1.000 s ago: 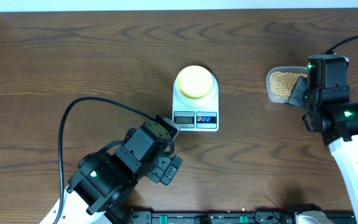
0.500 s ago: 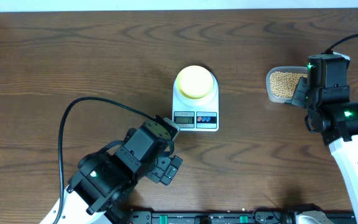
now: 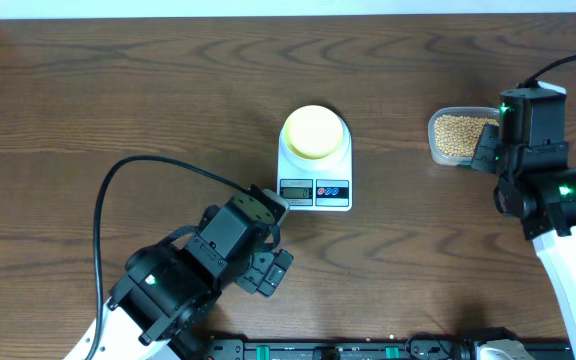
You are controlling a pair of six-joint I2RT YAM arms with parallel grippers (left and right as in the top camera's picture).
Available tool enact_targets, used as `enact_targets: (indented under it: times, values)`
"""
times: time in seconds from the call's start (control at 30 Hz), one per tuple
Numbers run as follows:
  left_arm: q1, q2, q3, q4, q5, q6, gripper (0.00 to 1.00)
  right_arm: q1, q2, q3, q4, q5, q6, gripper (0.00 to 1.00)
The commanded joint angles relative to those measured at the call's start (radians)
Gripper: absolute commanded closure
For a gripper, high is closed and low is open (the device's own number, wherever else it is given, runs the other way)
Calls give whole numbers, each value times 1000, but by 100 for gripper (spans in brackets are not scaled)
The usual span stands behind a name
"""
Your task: Scoop item into bowl and weigh 50g on scale
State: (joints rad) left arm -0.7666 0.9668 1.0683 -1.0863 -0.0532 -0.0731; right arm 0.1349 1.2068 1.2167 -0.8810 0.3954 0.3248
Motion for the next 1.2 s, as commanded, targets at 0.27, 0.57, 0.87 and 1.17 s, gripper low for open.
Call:
enact_targets:
  times: [0.27,0.57,0.87,1.17]
  values:
    - [4,-6,31,39,-52,27,2,-2,-11,14,-20,-25,-12,99]
    - [4,-6,31,158,-42,24,2,-2,-11,14,-21,-39,-12,99]
    - [4,-14,31,222,-57,70,2,-2,-11,14,-20,-39,-11,99]
    - [4,-132,31,237,-57,72,2,-2,-11,14,-20,-39,-5,99]
